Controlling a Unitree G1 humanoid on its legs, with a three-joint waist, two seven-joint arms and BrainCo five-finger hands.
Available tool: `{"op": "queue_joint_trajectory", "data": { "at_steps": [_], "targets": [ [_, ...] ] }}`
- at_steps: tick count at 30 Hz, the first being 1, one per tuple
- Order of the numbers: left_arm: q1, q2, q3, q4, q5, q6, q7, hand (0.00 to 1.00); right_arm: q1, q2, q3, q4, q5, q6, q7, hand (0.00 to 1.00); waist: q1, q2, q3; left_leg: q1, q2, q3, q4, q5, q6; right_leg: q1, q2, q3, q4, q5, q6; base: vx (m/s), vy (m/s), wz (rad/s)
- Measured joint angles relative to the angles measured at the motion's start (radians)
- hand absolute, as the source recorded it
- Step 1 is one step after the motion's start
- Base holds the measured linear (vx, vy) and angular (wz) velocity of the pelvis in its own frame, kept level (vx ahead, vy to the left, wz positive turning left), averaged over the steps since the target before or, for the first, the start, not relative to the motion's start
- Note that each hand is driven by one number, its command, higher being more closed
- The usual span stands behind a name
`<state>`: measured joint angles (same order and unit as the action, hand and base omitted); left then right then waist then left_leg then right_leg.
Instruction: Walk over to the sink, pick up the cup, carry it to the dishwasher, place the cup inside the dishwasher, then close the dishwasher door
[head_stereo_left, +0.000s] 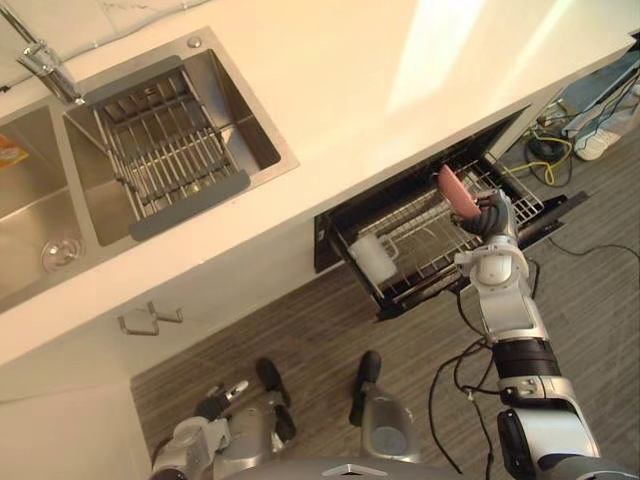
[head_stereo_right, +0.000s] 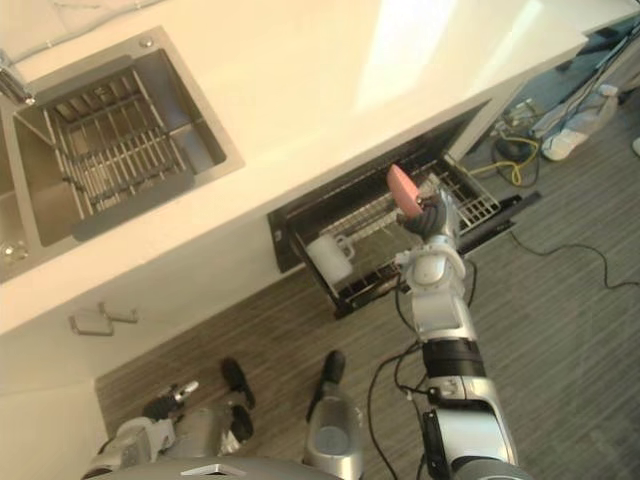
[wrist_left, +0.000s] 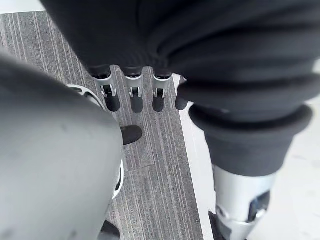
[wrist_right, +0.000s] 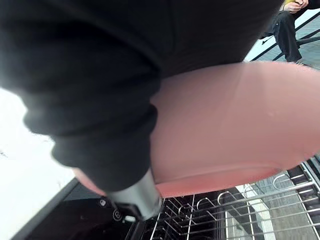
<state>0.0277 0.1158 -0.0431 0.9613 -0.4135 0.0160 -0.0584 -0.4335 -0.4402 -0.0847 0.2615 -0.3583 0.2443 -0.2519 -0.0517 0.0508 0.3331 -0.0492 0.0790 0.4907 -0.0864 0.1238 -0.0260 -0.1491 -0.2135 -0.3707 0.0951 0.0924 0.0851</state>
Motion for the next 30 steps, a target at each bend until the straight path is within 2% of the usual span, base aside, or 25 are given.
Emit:
{"op": "queue_joint_trajectory", "data": {
  "at_steps": [6,12,17,22,30],
  "targets": [
    [-0.012,-0.009,-0.003,-0.008,-0.017,0.0,-0.012,0.0,-0.077,-0.006,0.001,0.106,0.0,0.0,0.0,1.0,-0.003,0.018,0.02,-0.011,-0.005,-0.001,0.0,0.002,0.003,-0.025,-0.011,0.003,0.032,-0.012,0.0,0.0,0.001,0.01],
    [-0.028,-0.021,-0.019,-0.047,-0.018,0.006,-0.016,0.0,-0.212,-0.097,0.029,0.284,0.0,-0.004,0.001,1.0,0.003,0.061,0.057,-0.022,-0.019,-0.026,0.0,0.008,0.006,-0.034,-0.031,-0.014,0.06,-0.022,0.005,-0.02,0.014,0.11],
    [-0.035,-0.021,-0.023,-0.073,-0.047,0.014,-0.019,0.0,-0.314,-0.148,0.074,0.378,0.0,-0.006,-0.001,1.0,0.013,0.076,0.076,-0.046,-0.027,-0.037,0.006,0.022,0.024,-0.062,-0.045,-0.018,0.083,-0.023,0.005,0.0,0.01,0.05],
    [-0.036,-0.02,-0.03,-0.093,-0.066,0.022,-0.02,0.0,-0.378,-0.168,0.115,0.46,0.009,-0.001,-0.002,1.0,0.018,0.1,0.089,-0.049,-0.041,-0.06,0.005,0.021,0.022,-0.068,-0.063,-0.024,0.106,-0.032,0.011,-0.01,0.017,0.08],
    [-0.037,-0.02,-0.039,-0.126,-0.085,0.03,-0.02,0.0,-0.436,-0.197,0.119,0.563,0.041,0.004,0.0,1.0,0.032,0.121,0.1,-0.073,-0.054,-0.08,0.005,0.032,0.028,-0.098,-0.083,-0.028,0.14,-0.043,0.011,-0.01,0.006,0.05]
  ]
}}
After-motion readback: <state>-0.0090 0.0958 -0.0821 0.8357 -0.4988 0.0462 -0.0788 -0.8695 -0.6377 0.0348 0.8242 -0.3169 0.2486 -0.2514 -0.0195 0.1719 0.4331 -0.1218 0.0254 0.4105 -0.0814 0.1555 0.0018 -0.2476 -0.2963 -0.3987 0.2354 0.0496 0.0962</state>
